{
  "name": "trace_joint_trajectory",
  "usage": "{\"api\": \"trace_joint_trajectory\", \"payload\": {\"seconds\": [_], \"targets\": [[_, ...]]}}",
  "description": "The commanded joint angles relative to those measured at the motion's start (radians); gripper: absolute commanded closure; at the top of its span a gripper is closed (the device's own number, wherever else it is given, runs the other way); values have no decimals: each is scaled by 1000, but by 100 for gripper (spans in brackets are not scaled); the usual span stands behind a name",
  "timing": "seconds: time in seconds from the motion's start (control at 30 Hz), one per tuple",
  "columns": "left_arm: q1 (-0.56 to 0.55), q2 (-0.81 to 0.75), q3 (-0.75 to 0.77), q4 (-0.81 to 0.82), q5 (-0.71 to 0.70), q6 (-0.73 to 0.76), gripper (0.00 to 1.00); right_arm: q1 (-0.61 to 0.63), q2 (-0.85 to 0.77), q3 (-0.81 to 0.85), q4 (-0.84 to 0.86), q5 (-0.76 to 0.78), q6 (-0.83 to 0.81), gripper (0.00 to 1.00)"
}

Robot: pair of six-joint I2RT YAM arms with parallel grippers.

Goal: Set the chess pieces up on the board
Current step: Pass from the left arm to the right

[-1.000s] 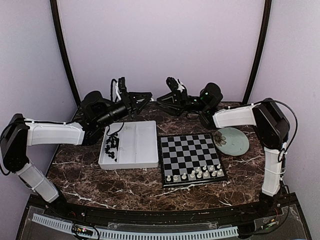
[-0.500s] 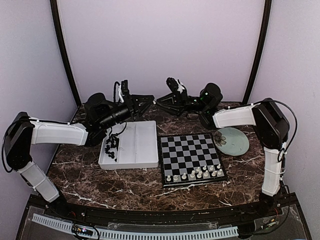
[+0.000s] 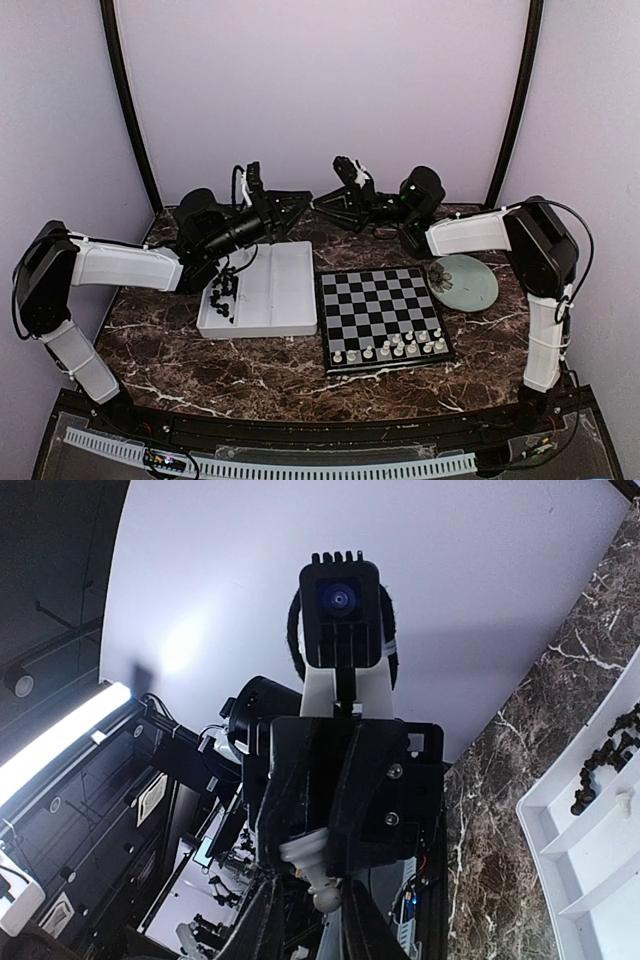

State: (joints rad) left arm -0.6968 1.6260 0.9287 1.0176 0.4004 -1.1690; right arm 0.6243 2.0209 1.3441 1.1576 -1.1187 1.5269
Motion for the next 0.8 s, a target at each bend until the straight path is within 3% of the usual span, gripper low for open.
{"api": "trace_joint_trajectory", "payload": {"seconds": [0.0, 0.27, 0.5, 0.53, 0.6, 0.77], "targets": [[-12, 12, 15, 14, 21, -14, 86, 2, 6, 2, 44, 20, -9, 80], [-13, 8, 27, -57, 19, 25, 81, -24, -6, -16, 16, 24, -46, 91], [-13, -92, 51, -329, -36, 185, 51, -63, -54, -49, -177, -6, -217, 96], [-13, -123, 67, -364, -42, 245, 43, -73, -68, -57, -245, -13, -273, 96], [-13, -170, 87, -467, -62, 332, 37, -100, -100, -78, -405, -20, -436, 97], [2, -271, 93, -669, -130, 501, 34, -176, -175, -64, -968, 23, -946, 97]]}}
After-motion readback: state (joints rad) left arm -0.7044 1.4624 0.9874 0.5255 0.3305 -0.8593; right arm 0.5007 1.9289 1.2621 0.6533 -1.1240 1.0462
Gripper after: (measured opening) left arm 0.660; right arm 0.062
